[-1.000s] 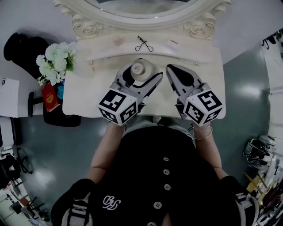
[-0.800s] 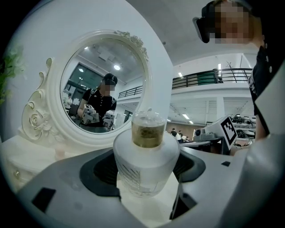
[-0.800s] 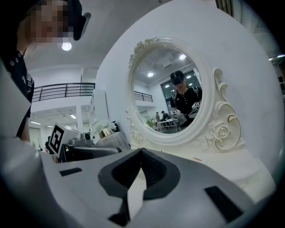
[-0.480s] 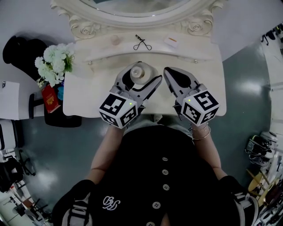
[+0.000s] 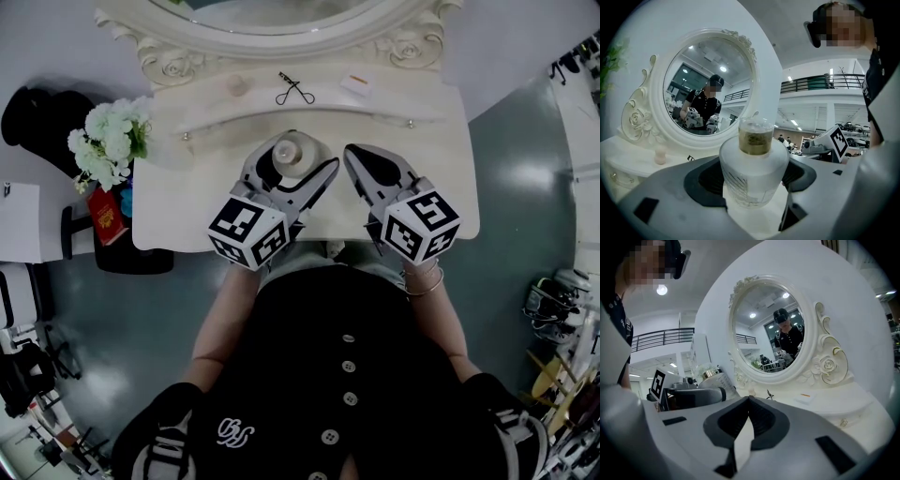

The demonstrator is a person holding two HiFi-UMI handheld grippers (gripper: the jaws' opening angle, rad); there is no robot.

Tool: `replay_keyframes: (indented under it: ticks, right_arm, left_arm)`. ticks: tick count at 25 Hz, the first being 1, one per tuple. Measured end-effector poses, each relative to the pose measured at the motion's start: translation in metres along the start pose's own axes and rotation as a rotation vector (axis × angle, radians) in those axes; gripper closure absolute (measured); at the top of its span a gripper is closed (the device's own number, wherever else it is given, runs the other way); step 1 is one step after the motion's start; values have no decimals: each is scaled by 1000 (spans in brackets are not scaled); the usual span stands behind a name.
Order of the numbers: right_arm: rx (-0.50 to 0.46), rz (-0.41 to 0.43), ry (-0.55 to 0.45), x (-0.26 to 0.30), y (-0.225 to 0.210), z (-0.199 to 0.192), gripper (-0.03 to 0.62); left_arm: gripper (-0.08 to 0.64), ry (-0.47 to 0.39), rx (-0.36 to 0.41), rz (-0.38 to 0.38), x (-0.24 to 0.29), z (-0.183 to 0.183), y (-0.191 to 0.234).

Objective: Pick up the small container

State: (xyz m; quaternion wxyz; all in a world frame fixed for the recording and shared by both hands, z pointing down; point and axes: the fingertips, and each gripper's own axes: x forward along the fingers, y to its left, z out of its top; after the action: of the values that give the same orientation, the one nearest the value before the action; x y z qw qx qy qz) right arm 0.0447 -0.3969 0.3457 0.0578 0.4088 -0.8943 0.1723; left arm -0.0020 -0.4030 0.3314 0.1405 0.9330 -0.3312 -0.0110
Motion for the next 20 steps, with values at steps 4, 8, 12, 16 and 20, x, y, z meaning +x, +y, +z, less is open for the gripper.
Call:
replay_keyframes:
  ticks: [4,8,12,16,20]
  right_arm:
    - [8,-6,-3,-2,-2,-1,589]
    - [13,-2,-4,-4,-3,-2,589]
    - [15,-3,-4,-5,-3,-2,591]
    - [9,-8,-4,-6,-4,-1,590]
    - [25,-10,-8,-7,-6,-2,591]
  left_arm:
    - [238,4,3,-4,1,-1,-2]
    - [238,-1,-4,-8,1,-1,-4]
    - [238,3,-8,-9,2,-2,-5]
    - [238,18,-4,-16,3,-4,-7]
    - [238,22,-14,-17,4,-6,-8]
